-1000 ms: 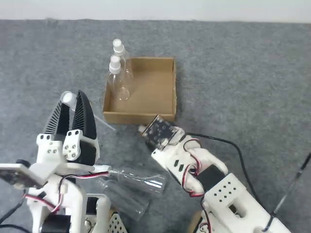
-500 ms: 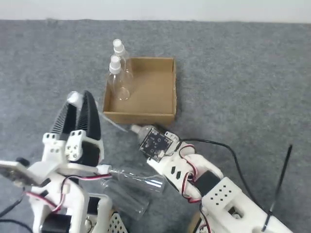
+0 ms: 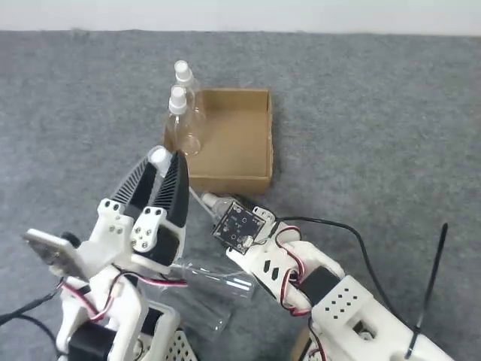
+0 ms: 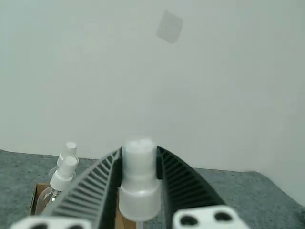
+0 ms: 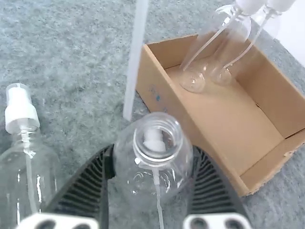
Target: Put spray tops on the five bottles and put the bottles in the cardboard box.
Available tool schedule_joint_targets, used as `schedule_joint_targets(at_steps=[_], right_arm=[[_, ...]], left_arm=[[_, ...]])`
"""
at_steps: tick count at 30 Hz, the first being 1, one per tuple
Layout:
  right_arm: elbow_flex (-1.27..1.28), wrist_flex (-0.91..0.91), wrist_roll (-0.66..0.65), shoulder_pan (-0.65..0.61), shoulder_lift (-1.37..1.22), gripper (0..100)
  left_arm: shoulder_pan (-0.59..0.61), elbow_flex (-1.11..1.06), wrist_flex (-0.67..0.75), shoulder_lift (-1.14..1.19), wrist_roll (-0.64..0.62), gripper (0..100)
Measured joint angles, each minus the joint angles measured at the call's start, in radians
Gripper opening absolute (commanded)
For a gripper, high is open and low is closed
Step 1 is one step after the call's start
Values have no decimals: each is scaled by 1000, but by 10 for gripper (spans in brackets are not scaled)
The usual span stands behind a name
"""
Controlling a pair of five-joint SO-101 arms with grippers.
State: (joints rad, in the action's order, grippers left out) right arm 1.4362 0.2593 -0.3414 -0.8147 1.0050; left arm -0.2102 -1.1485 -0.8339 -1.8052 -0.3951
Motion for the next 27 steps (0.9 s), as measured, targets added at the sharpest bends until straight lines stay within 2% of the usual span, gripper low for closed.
schedule_joint_targets(at_steps=[7,27], right_arm=[[0,0,0,-57,0,44],[0,0,2,-60,0,44]], left_arm=[[-9,-14,31,0,12,12],[-9,-94,66,0,51,12]])
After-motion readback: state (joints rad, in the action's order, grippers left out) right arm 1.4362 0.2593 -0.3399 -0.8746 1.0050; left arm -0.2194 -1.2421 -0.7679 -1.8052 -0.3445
